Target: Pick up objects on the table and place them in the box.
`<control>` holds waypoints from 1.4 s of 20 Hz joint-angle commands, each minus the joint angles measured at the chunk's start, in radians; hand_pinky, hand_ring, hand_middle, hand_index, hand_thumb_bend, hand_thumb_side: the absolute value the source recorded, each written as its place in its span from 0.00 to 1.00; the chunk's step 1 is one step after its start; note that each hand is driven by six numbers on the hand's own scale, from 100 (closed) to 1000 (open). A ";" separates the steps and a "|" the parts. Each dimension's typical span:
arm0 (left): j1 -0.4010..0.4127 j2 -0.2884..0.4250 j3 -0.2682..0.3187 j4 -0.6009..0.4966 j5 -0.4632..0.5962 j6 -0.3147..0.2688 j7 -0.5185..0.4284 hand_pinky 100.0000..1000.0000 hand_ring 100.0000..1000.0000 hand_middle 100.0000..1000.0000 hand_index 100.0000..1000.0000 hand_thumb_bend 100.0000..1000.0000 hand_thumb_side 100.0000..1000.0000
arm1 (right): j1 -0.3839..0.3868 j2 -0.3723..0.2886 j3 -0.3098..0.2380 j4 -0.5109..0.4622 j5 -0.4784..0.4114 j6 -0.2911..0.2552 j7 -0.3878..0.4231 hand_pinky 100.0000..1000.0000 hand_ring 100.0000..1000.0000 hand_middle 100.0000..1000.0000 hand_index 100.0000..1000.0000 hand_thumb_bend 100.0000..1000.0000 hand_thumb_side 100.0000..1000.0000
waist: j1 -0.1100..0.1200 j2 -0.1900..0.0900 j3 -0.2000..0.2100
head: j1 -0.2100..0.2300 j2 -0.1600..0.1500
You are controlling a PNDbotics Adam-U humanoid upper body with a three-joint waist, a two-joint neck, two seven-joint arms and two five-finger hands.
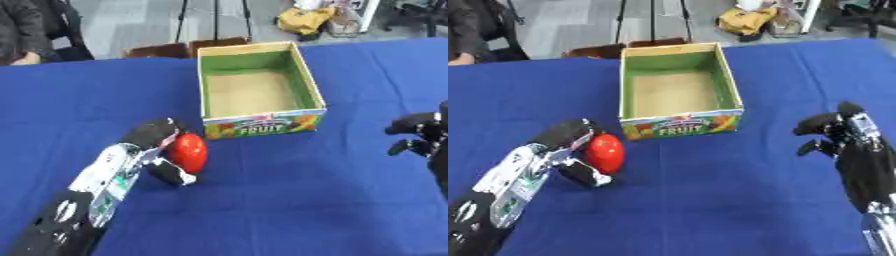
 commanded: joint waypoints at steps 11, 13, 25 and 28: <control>-0.030 0.165 0.029 -0.206 0.123 -0.013 -0.019 0.20 0.25 0.33 0.58 0.16 0.29 | -0.004 -0.018 -0.003 -0.012 0.004 -0.001 0.002 0.40 0.61 0.54 0.56 0.00 0.97 | 0.001 -0.022 -0.001 | -0.006 -0.002; -0.069 0.214 0.039 -0.268 0.160 -0.012 -0.038 0.21 0.25 0.33 0.58 0.17 0.30 | -0.002 -0.019 -0.003 -0.011 0.003 0.000 0.002 0.40 0.61 0.54 0.56 0.00 0.97 | 0.002 -0.026 -0.001 | -0.007 -0.002; -0.438 0.091 0.015 0.183 0.037 0.006 0.026 0.25 0.28 0.35 0.60 0.21 0.28 | -0.015 -0.018 0.015 -0.014 -0.004 0.002 0.019 0.40 0.61 0.54 0.56 0.00 0.98 | 0.014 -0.022 -0.070 | 0.026 -0.030; -0.488 0.024 0.042 0.344 -0.051 -0.020 0.101 0.26 0.29 0.36 0.61 0.22 0.28 | -0.023 -0.018 0.021 -0.016 -0.005 0.004 0.025 0.40 0.61 0.54 0.56 0.00 0.98 | 0.023 -0.011 -0.098 | 0.041 -0.040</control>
